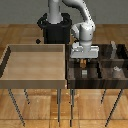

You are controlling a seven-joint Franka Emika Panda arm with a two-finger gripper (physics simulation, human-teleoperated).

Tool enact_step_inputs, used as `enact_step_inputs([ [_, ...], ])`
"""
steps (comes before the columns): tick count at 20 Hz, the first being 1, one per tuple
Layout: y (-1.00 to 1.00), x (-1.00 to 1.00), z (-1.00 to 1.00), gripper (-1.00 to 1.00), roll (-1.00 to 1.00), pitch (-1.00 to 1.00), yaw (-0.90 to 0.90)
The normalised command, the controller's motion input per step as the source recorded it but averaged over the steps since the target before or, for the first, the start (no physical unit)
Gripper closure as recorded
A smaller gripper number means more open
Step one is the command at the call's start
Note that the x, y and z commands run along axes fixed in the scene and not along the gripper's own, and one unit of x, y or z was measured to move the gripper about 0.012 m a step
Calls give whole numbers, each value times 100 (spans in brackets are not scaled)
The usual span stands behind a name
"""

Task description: Place the loaf of bread into the appropriate compartment.

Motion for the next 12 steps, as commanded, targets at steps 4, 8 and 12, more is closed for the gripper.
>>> enact_step_inputs([
  [4, 0, 0, 0, -100, 0, 0, 0],
  [8, 0, 0, 0, -100, 0, 0, 0],
  [12, 0, 0, 0, -100, 0, 0, 0],
])
